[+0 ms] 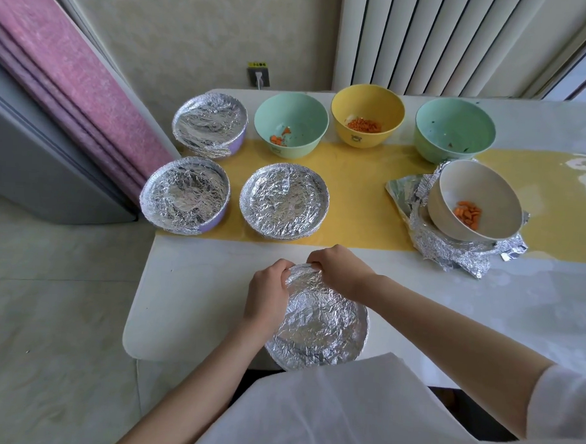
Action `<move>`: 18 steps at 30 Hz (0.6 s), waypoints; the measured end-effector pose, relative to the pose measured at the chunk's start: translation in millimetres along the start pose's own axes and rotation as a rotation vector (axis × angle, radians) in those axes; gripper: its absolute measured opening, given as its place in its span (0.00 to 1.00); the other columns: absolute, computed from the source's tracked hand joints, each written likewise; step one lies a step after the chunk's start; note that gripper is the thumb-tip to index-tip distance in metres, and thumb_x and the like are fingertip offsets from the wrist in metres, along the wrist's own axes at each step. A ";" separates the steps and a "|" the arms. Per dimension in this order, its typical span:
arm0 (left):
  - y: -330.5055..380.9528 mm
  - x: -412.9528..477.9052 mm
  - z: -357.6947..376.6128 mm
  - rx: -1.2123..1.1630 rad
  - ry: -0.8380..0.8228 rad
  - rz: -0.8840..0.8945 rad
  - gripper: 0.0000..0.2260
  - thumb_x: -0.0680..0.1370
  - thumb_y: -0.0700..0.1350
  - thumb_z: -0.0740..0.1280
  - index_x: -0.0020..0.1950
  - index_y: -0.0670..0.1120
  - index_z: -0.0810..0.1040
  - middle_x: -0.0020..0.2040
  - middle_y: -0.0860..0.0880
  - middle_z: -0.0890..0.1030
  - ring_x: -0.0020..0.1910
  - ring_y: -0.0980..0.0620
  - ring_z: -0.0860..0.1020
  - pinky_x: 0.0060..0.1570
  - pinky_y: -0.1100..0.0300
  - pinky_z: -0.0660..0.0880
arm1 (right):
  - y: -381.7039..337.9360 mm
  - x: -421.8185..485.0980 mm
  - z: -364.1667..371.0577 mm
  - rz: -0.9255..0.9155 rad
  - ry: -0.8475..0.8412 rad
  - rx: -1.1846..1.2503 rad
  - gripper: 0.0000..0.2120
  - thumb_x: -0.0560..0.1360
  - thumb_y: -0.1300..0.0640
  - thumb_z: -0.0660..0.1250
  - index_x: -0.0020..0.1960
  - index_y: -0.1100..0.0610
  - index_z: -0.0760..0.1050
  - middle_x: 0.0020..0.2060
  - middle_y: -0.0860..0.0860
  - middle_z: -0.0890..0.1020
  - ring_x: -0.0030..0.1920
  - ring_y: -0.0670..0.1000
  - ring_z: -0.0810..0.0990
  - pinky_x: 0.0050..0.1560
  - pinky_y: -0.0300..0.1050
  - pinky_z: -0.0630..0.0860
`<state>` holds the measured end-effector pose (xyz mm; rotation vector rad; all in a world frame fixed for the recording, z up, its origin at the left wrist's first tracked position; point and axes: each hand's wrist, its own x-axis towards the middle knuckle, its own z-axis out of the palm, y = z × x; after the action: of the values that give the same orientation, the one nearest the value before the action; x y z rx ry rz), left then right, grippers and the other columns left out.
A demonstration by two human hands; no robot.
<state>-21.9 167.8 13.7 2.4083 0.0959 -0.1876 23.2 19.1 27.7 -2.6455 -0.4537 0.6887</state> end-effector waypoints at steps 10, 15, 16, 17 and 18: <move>4.1 -7.4 0.3 -0.016 0.054 0.082 0.05 0.79 0.37 0.60 0.50 0.41 0.76 0.39 0.43 0.82 0.40 0.41 0.77 0.34 0.55 0.62 | 0.4 -2.9 -0.1 -0.125 0.029 0.073 0.10 0.78 0.65 0.56 0.47 0.59 0.75 0.31 0.50 0.73 0.38 0.54 0.67 0.39 0.42 0.59; 4.4 -10.4 -0.6 -0.030 0.069 0.056 0.04 0.79 0.37 0.60 0.48 0.42 0.75 0.36 0.43 0.80 0.37 0.40 0.76 0.32 0.55 0.61 | -0.8 -3.5 0.0 -0.135 -0.017 -0.022 0.09 0.78 0.65 0.55 0.53 0.60 0.74 0.38 0.54 0.77 0.40 0.56 0.72 0.40 0.46 0.66; 5.6 -9.9 -0.7 -0.025 0.066 0.061 0.04 0.79 0.37 0.60 0.49 0.42 0.75 0.36 0.43 0.80 0.37 0.40 0.76 0.33 0.54 0.62 | -1.6 -3.6 -0.1 -0.137 -0.027 -0.044 0.10 0.78 0.65 0.55 0.55 0.60 0.73 0.43 0.57 0.79 0.44 0.58 0.75 0.42 0.48 0.69; 7.3 -9.6 -0.8 -0.014 0.063 0.072 0.05 0.79 0.37 0.60 0.49 0.42 0.75 0.37 0.42 0.80 0.38 0.39 0.76 0.34 0.52 0.64 | -3.3 -4.2 -1.1 -0.136 -0.030 -0.066 0.11 0.78 0.66 0.55 0.56 0.60 0.72 0.46 0.58 0.80 0.47 0.58 0.76 0.44 0.49 0.70; 8.8 -9.5 -0.8 -0.004 0.062 0.084 0.05 0.79 0.37 0.61 0.50 0.41 0.75 0.38 0.41 0.81 0.39 0.39 0.77 0.35 0.51 0.66 | -4.3 -4.5 -1.6 -0.135 -0.020 -0.084 0.12 0.77 0.67 0.55 0.57 0.60 0.72 0.48 0.58 0.80 0.48 0.59 0.77 0.44 0.49 0.70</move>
<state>-30.2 161.6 21.5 2.4094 0.0233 -0.0740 19.4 20.7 32.7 -2.6573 -0.6745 0.6681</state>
